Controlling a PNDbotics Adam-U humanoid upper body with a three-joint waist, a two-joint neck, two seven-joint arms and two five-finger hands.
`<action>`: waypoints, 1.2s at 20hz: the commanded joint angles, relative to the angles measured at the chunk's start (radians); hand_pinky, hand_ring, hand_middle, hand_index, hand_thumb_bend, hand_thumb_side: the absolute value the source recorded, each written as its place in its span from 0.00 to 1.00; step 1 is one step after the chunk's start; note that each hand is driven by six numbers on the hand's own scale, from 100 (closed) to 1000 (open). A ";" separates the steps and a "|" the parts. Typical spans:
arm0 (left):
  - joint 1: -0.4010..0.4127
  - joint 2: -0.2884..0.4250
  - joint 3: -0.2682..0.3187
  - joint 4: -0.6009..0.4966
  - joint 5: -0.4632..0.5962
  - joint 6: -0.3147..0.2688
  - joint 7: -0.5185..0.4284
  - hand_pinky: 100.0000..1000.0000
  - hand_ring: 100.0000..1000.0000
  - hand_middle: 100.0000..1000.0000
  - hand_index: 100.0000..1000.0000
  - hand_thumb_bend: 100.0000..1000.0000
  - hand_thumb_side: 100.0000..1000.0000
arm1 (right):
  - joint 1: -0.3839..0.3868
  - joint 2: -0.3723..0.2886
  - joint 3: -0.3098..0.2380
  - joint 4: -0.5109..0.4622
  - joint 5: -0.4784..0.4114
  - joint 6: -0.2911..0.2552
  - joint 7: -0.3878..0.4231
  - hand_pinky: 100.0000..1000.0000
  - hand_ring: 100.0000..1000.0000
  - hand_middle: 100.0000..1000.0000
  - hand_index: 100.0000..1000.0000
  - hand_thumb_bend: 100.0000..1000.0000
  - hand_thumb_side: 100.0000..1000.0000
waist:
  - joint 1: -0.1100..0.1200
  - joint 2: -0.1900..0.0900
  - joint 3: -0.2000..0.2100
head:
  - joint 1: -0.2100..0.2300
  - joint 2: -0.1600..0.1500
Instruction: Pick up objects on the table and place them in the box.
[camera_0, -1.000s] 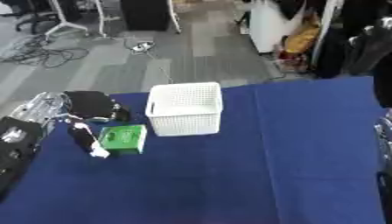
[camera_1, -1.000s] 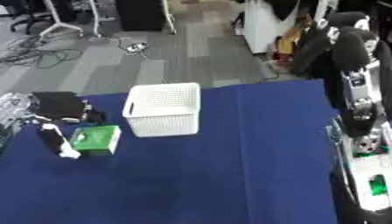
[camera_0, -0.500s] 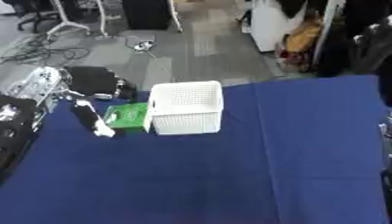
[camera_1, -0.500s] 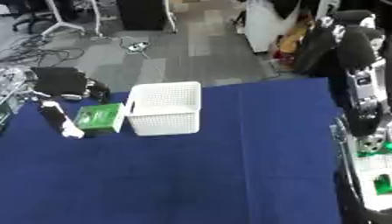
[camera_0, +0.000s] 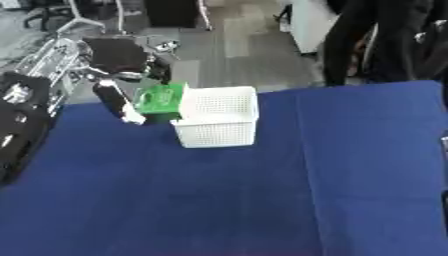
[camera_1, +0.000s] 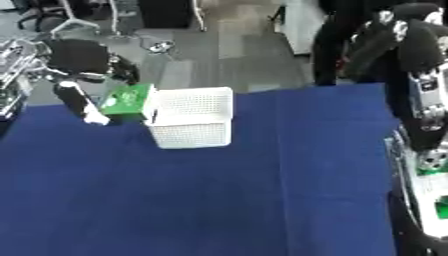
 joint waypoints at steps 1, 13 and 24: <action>-0.044 -0.001 0.026 0.017 -0.027 0.003 0.015 0.00 0.00 0.03 0.24 0.00 0.77 | -0.011 -0.004 -0.005 -0.016 -0.005 0.004 0.000 0.05 0.14 0.15 0.34 0.00 0.95 | -0.001 -0.013 -0.006 | 0.018 -0.004; -0.127 -0.102 0.050 0.112 -0.256 -0.010 0.183 0.00 0.00 0.04 0.24 0.00 0.77 | -0.025 0.029 0.007 -0.027 -0.015 0.018 0.011 0.05 0.14 0.15 0.34 0.00 0.95 | 0.000 -0.001 -0.050 | 0.056 -0.026; -0.177 -0.186 0.138 0.295 -0.707 0.130 0.575 0.00 0.00 0.05 0.24 0.00 0.77 | -0.042 0.073 0.022 -0.040 -0.037 0.028 0.038 0.05 0.14 0.15 0.34 0.00 0.95 | 0.001 0.016 -0.104 | 0.115 -0.051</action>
